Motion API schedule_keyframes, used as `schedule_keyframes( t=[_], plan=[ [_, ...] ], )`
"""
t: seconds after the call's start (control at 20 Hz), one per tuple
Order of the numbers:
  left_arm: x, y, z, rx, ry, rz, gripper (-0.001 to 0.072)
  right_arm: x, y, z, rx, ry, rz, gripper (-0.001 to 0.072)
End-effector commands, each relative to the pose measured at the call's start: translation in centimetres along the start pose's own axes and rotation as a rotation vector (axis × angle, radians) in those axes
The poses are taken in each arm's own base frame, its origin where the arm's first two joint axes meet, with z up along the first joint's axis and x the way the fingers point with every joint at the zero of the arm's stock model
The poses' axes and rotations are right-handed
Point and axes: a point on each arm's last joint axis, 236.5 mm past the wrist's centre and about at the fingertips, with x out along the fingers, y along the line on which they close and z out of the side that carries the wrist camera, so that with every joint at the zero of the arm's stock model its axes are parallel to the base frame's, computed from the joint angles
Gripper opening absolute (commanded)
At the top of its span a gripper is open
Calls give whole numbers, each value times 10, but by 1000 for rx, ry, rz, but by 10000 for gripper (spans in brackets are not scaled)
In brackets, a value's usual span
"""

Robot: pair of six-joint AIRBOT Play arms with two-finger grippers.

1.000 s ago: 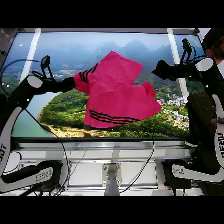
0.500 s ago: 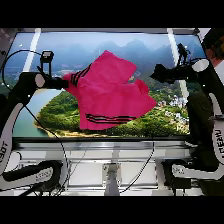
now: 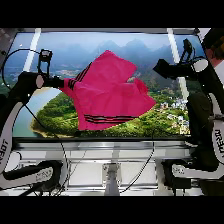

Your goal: Fold the clothes and pants, and hang the long-sleeved shirts on hangers.

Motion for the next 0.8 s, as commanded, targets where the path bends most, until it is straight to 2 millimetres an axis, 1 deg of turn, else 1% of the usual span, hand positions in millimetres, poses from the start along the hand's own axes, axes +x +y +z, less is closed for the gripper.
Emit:
schedule_keyframes(
  t=[0.0, 0.05, 0.1, 0.15, 0.2, 0.25, 0.3, 0.35, 0.4, 0.45, 0.5, 0.55, 0.6, 0.65, 0.75],
  plan=[
    [-7, 6, -12, -19, 52, 11, 10, 3, -22, 20, 33, -77, -53, 7],
    [-9, 4, -18, -54, 75, 6, 10, 7, -31, 14, 53, -46, -62, 8],
    [-12, 2, -23, -86, 98, -5, 9, 12, -41, 3, 78, 5, -68, 7],
    [-15, -3, -25, -132, 110, -37, 8, 17, -51, -11, 103, 67, -72, 7],
    [-19, -10, -25, -187, 111, -86, 8, 23, -60, -30, 111, 149, -74, 7],
    [-25, -21, -25, -238, 114, -167, 8, 28, -65, -50, 98, 236, -55, 7],
    [-32, -37, -24, -274, 111, -278, 7, 35, -63, -69, 78, 312, -18, 7],
    [-41, -51, -23, -295, 99, -388, 7, 44, -61, -83, 64, 365, 23, 9],
    [-50, -61, -24, -329, 95, -483, 7, 54, -59, -90, 62, 381, 45, 75],
    [-55, -65, -29, -362, 111, -531, 8, 65, -59, -91, 68, 370, 45, 315],
    [-59, -65, -41, -371, 150, -545, 7, 75, -60, -89, 63, 345, 33, 487],
    [-61, -67, -53, -365, 191, -556, 7, 83, -60, -87, 53, 321, 23, 502],
    [-64, -71, -63, -354, 228, -571, 7, 89, -57, -83, 44, 295, 19, 501],
    [-66, -76, -70, -345, 254, -585, 7, 93, -52, -82, 31, 279, 18, 501],
    [-65, -84, -75, -322, 267, -597, 8, 100, -41, -82, -7, 256, 21, 501]
  ],
)
